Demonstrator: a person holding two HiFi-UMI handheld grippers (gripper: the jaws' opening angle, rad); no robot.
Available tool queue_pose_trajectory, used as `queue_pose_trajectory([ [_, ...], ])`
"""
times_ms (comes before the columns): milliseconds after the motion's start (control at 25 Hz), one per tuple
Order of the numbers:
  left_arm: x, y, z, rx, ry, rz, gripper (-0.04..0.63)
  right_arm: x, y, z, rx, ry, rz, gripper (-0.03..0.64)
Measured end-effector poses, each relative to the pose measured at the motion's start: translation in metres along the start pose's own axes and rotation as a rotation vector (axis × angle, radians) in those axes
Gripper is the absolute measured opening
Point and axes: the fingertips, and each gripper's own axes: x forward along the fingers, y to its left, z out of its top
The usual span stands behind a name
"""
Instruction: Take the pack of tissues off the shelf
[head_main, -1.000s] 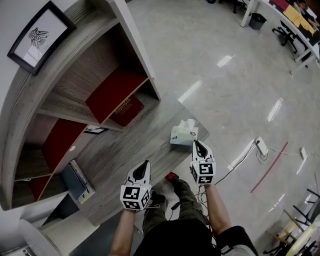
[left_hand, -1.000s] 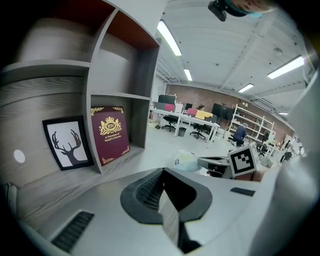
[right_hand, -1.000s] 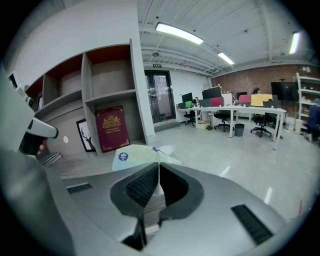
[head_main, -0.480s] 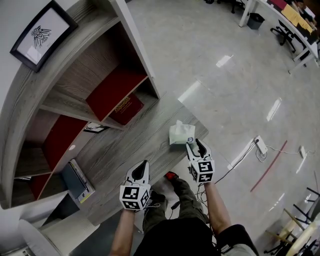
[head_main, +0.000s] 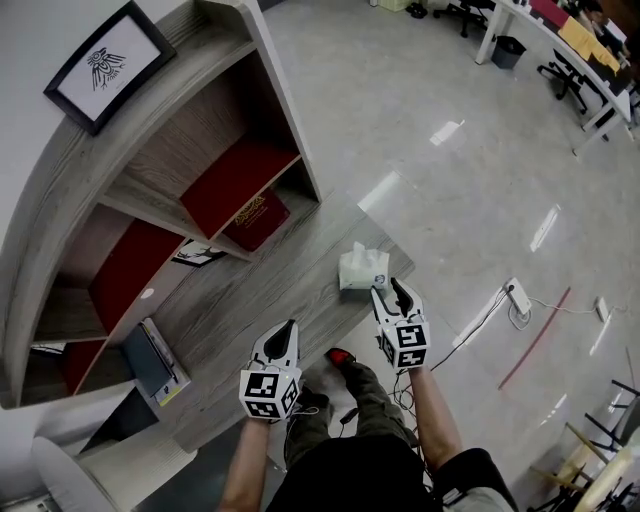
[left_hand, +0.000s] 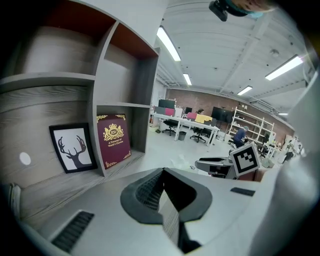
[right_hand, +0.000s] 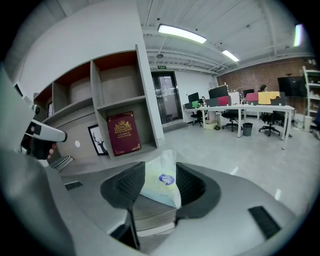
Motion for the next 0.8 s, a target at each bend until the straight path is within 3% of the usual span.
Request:
queue_pose_trajectory([
  [480,-0.038,0.011,0.044,0.028,-0.121,0.039,0.008,-0.021,0.029,0.062,-0.041,-0.089,0.023,0.191],
  [800,-0.076,0.027,0.074,0.033,-0.215,0.097,0.007,-0.041,0.07,0.117,-0.091,-0.173,0.095,0.122],
])
